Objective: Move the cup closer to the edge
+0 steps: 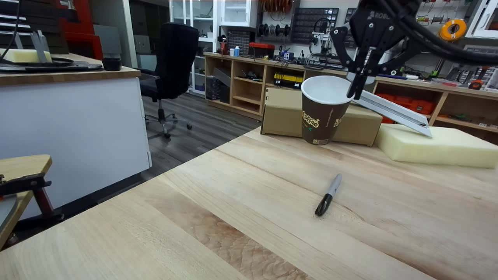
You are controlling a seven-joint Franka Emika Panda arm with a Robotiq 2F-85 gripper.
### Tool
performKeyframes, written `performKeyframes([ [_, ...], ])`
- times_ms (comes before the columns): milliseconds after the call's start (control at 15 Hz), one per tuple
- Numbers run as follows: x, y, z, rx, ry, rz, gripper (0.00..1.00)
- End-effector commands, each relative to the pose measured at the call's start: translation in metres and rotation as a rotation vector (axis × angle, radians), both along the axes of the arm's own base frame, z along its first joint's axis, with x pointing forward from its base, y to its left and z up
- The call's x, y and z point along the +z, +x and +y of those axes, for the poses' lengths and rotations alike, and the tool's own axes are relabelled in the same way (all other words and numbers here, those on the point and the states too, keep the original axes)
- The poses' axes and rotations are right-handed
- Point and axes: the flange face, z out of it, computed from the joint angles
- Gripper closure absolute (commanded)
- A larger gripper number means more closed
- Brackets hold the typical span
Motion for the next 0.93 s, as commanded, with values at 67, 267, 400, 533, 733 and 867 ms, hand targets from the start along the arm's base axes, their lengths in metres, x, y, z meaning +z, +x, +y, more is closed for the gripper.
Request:
performKeyframes([
  [67, -0.013, 0.000, 0.025, 0.055, 0.000, 0.093, 0.99],
  [267, -0.027, 0.000, 0.044, 0.091, 0.012, 0.155, 0.99],
  [400, -0.037, 0.001, 0.054, 0.113, 0.015, 0.185, 0.99],
  [533, -0.044, 0.000, 0.061, 0.125, 0.009, 0.214, 0.99],
  [733, -0.048, -0.002, 0.066, 0.136, -0.022, 0.257, 0.99],
  [867, -0.048, -0.001, 0.067, 0.135, -0.051, 0.274, 0.72],
])
